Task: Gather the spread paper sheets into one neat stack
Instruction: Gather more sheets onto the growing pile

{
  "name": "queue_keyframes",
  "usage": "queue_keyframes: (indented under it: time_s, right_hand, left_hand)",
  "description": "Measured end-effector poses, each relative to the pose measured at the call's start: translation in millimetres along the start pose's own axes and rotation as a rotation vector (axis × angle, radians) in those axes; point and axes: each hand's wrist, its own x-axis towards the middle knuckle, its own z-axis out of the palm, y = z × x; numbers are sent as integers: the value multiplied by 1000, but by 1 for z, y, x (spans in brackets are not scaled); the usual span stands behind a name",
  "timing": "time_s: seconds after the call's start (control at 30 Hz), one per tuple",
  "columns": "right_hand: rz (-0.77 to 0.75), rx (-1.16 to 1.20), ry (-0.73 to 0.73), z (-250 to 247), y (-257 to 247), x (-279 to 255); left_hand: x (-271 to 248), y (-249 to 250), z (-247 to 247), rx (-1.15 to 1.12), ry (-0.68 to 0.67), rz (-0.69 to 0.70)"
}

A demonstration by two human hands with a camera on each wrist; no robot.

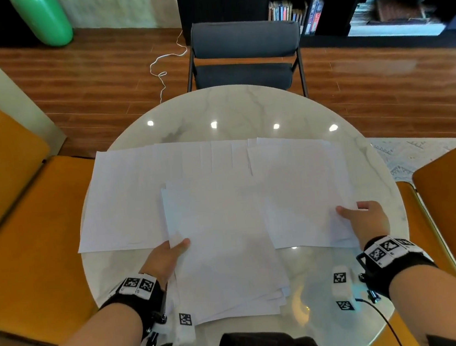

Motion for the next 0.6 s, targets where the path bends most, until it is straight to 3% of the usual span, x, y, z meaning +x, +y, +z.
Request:
queue_keyframes:
  time_s: [0.17, 0.27, 0.47, 0.6]
  right_hand:
    - [46, -180, -129, 6, -8, -10]
    - [2, -231, -86, 6, -10, -20]
    - [-113, -74, 90, -14, -13, -38]
    - [-93, 197, 77, -36, -19, -47]
  left_hand:
    - [0, -4, -3, -3, -58, 12]
    - [0, -4, -3, -3, -57, 21]
    - [-2, -1, -6, 21, -60, 24]
    - [-4, 2, -6, 77, -94, 31]
